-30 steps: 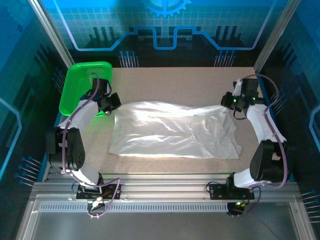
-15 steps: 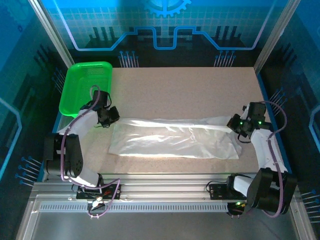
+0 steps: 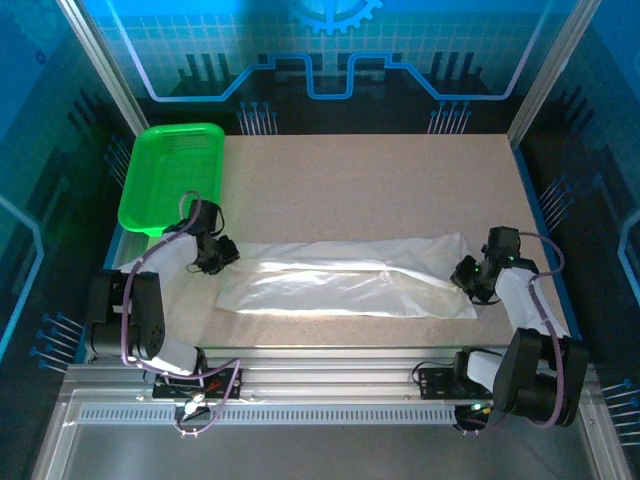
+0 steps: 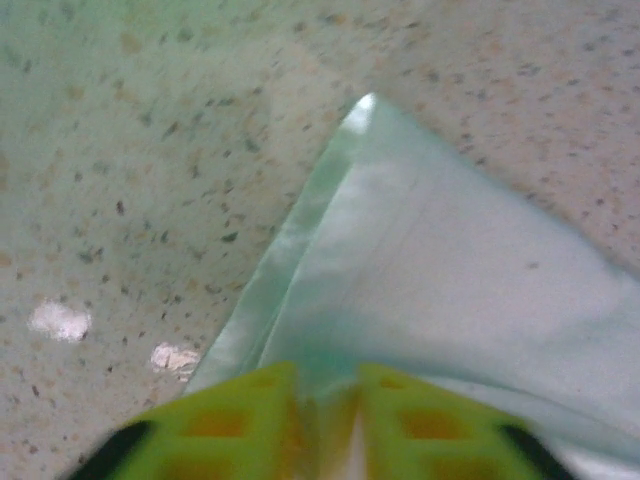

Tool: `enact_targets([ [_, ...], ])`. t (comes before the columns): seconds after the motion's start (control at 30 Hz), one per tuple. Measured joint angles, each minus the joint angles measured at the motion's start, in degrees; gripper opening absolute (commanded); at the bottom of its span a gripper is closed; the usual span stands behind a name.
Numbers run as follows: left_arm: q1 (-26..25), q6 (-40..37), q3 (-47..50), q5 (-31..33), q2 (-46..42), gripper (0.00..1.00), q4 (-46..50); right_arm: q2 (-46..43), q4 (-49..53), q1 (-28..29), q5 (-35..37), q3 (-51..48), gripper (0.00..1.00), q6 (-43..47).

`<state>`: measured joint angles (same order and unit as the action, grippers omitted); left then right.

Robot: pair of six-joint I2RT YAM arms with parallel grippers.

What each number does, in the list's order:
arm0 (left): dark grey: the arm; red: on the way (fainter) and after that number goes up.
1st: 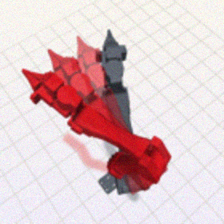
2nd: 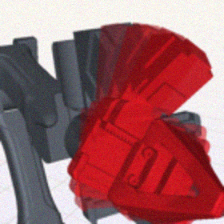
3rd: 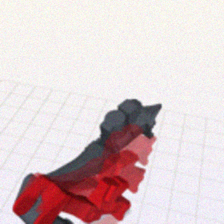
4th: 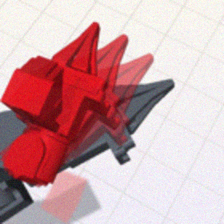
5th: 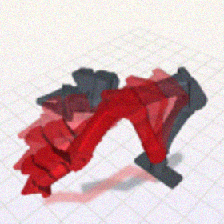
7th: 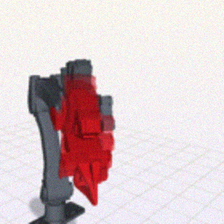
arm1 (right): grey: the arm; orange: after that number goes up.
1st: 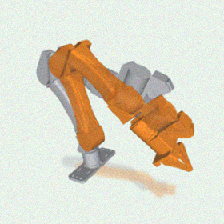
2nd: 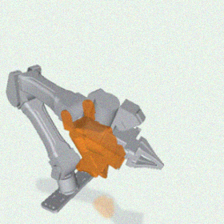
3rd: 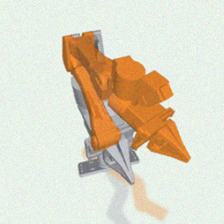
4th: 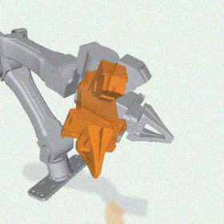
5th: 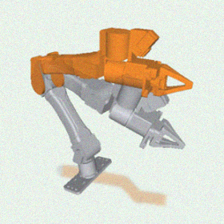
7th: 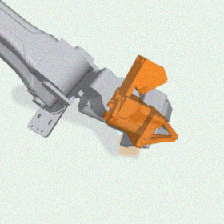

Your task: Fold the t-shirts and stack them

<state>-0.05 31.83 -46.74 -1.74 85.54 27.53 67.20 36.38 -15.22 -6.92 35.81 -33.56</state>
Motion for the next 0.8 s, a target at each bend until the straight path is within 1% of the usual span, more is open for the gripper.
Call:
enact_targets([
  [0.03, 0.0, 0.3, 0.4, 0.0, -0.1, 0.65, 0.0, 0.5, 0.7, 0.0, 0.4, -0.2, 0.42, -0.4],
  [0.1, -0.3, 1.4, 0.7, 0.1, -0.9, 0.76, 0.4, 0.4, 2.0, -0.2, 0.9, -0.2, 0.47, -1.1],
  [0.13, -0.8, 1.5, 0.7, 0.5, -2.1, 0.89, 0.6, -0.2, 2.3, -0.2, 0.9, -0.2, 0.51, -1.4],
  [0.17, -1.5, 1.4, 0.6, 0.7, -3.5, 0.92, 0.8, -1.3, 2.6, -0.2, 0.9, -0.1, 0.54, -1.6],
  [0.23, -4.5, 1.9, -1.0, 1.9, -7.6, 0.96, 1.8, -5.2, 2.6, 0.7, 0.5, 0.5, 0.68, -1.4],
  [0.27, -6.0, 1.7, -2.1, 2.3, -9.2, 0.97, 1.8, -7.1, 2.1, 1.8, 0.3, 1.1, 0.74, -1.1],
  [0.33, -11.0, 1.1, -5.7, 2.4, -12.2, 0.98, 0.2, -9.8, -0.3, 5.6, -1.4, 3.2, 0.75, 0.8],
  [0.4, -15.2, -0.1, -8.9, 1.0, -12.7, 0.98, -2.7, -7.8, -2.0, 9.9, -3.8, 6.7, 0.72, 3.8],
  [0.47, -18.6, -1.5, -11.6, -1.3, -11.3, 0.98, -5.7, -0.8, -3.1, 13.4, -6.3, 11.4, 0.67, 7.6],
  [0.53, -21.3, -3.4, -13.7, -3.3, -8.0, 0.98, -7.8, 8.8, -4.9, 16.3, -7.3, 15.1, 0.66, 11.3],
  [0.63, -25.0, -6.4, -14.7, -4.2, -3.0, 0.98, -8.4, 18.4, -5.4, 18.3, -7.3, 15.9, 0.63, 14.6],
  [0.73, -28.6, -8.5, -14.7, -4.8, -0.5, 0.98, -7.7, 23.2, -5.4, 18.7, -7.3, 16.1, 0.61, 16.2],
  [0.8, -29.8, -9.2, -14.6, -5.1, -0.5, 0.98, -7.7, 25.3, -5.3, 19.4, -7.2, 16.8, 0.6, 17.0],
])
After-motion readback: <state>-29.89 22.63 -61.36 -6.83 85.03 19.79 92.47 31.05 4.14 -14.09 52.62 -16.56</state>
